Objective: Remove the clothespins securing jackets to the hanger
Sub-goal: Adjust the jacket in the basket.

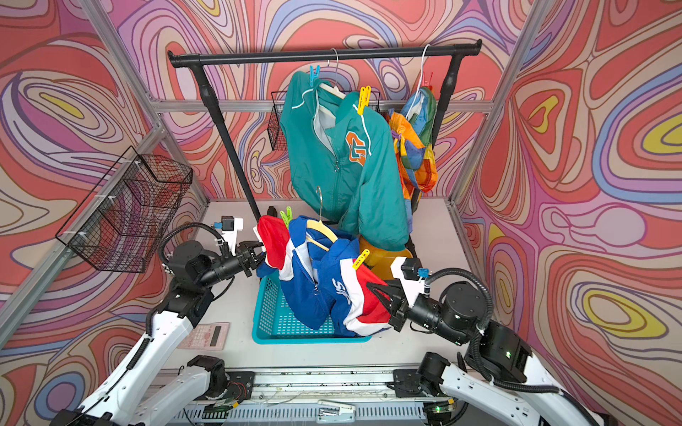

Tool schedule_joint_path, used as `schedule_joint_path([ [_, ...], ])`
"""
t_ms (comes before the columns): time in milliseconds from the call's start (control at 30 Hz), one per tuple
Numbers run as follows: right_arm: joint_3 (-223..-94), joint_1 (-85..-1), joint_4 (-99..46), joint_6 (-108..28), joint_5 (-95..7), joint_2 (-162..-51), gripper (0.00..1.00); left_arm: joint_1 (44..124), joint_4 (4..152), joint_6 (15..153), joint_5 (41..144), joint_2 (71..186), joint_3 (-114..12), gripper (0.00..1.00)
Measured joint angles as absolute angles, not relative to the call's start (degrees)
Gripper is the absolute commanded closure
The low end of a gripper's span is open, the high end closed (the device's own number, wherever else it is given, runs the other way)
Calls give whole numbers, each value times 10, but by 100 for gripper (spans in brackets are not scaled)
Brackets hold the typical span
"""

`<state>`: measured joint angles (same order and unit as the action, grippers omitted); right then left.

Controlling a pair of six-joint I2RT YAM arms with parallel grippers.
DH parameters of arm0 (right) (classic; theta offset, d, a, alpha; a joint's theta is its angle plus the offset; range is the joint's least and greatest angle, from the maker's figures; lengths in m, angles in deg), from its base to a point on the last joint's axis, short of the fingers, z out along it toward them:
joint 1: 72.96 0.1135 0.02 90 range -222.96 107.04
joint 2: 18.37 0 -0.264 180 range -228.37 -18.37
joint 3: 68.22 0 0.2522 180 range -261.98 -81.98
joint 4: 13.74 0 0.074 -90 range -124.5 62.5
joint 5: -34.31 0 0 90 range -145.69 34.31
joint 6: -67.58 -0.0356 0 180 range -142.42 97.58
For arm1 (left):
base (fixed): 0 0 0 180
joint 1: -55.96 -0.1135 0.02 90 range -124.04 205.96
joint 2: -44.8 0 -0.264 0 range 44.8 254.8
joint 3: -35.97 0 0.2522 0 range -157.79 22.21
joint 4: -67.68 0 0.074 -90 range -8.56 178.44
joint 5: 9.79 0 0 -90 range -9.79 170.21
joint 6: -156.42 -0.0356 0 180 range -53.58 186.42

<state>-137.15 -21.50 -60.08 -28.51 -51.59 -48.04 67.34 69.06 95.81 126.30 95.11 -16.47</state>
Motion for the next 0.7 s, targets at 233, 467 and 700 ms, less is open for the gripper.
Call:
schedule_joint_path([
  [233,-1358,-215,-637,-289,-522,-466,100,698,719,992,1217,914,-91,100],
  [467,-1346,-215,-636,-291,-524,-497,100,700,751,982,1168,923,-61,80],
  [700,-1319,-215,-607,-290,-532,-550,100,702,866,935,1075,931,-95,34],
])
